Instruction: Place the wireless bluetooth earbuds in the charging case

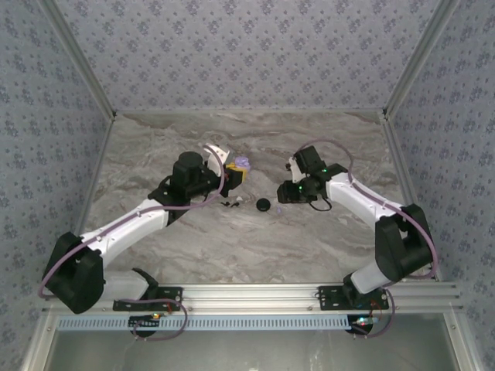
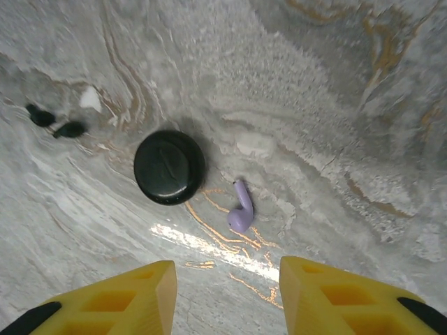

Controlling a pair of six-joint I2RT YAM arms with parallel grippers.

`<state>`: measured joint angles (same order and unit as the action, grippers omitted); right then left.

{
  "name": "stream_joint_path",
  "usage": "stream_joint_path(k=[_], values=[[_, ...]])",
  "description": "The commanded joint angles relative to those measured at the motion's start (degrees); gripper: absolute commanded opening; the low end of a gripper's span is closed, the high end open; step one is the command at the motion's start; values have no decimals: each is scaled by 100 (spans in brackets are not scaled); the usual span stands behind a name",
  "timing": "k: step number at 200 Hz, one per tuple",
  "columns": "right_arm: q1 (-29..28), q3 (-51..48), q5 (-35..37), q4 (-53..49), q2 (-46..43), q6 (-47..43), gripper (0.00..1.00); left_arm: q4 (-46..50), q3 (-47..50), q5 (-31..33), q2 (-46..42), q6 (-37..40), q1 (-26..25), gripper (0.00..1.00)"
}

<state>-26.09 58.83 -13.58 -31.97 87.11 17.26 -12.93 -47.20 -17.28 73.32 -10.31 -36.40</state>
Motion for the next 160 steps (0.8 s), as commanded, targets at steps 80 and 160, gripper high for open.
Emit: stream_joint_path(k=[80,160], values=[[-513,172,778,6,1045,-267,34,98,-151,135,-255,127,-24,10],[-648,476,1014,-28,1539,-240,35,87,-114,121,-274,110,-23,10]])
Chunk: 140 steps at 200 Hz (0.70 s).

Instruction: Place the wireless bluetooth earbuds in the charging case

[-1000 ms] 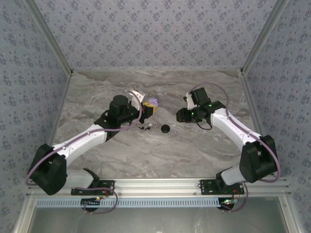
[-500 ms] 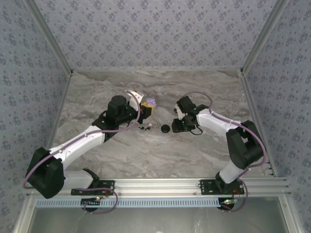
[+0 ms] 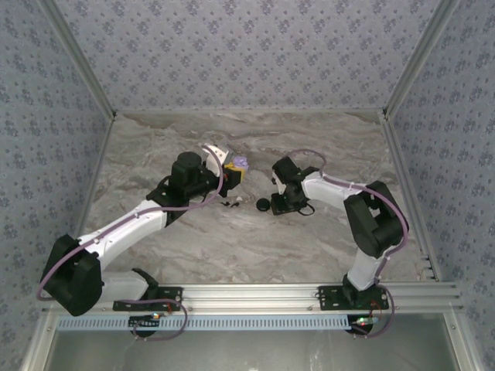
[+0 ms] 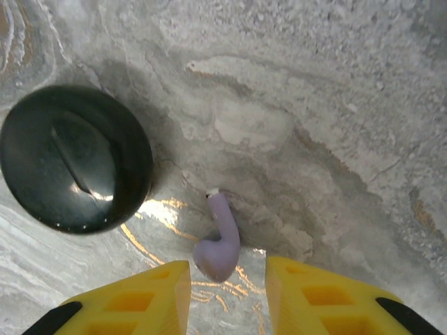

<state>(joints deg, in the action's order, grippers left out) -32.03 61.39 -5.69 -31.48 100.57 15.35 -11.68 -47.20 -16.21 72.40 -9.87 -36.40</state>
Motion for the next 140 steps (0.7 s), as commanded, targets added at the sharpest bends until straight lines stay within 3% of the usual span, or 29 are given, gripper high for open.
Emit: stream_joint_path(k=[1,57,140], values=[[-51,222,226,-77,200,-50,35,-41,-110,9,-187,69,-19,10],[-135,366,340,-235,432,-120,33,-53,-102,30,-184,90,-19,10],[-31,577,972,-467,639,53,22,-36,-123,30,-183,99,-24,10]])
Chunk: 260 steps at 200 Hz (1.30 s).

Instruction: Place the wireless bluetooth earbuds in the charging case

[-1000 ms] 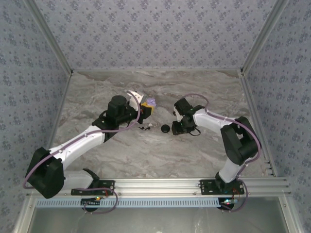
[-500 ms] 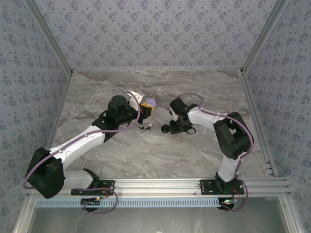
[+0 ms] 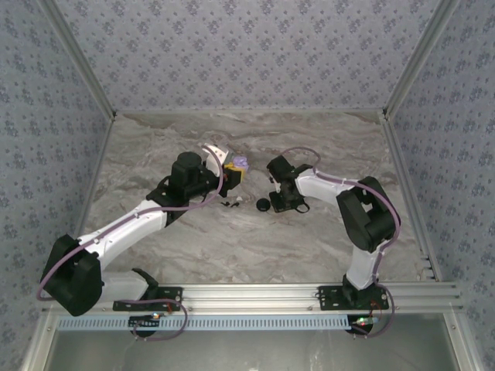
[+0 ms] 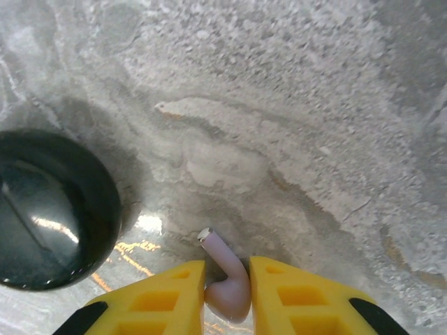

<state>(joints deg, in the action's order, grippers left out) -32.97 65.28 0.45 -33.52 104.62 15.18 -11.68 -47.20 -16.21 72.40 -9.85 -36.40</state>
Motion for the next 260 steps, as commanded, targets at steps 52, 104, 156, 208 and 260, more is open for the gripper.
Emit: stream_joint_path(k=[52,104,156,208,260], values=[[360,868,323,-346,737,-175,21,-25,-102,55,-200,95,-22,10],[606,1362,-74,-432,1189,-410,23,-31,-93,65,-156,68,-23,10],[668,1451,-287,-506,1084,-437,33,-31,-93,65,-139,62,-17,10],[654,1534,-388,-619,794,-437,36,-27,-102,57,-156,63,-25,10],[540,1533,-625,-620,657,-560,35,-14,-101,49,-166,78,-23,10]])
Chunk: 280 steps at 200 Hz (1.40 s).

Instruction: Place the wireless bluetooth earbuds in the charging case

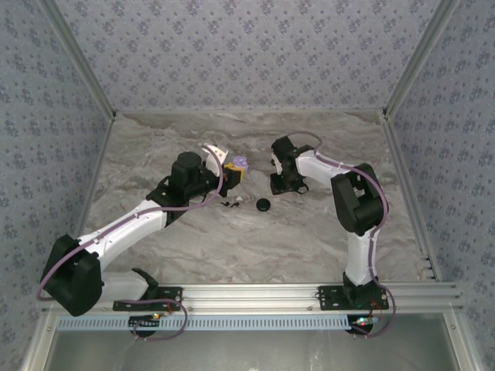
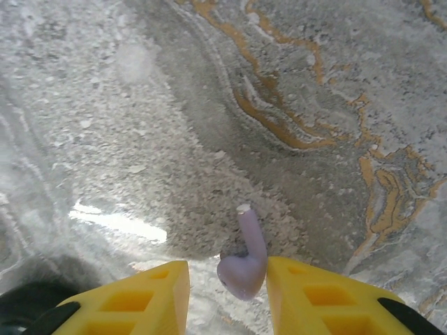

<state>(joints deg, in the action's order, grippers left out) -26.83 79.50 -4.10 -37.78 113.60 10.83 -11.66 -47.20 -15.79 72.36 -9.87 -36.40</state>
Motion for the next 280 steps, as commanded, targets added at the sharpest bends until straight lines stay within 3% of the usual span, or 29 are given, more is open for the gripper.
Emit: stream_joint_path(k=[1,137,218,280], values=[[-80,114,-170,-190,-242,-129,35,-18,-99,7,-161,81,-19,10],[-117,21,20,-138,-523,-71,24,-15,-127,-3,-127,112,-20,10],[-77,-293,80,-327,-372,-63,7,-11,-145,-16,-125,125,-20,10],[-108,-134,-66,-178,5,116,7,-19,-123,-12,-108,126,-23,10]])
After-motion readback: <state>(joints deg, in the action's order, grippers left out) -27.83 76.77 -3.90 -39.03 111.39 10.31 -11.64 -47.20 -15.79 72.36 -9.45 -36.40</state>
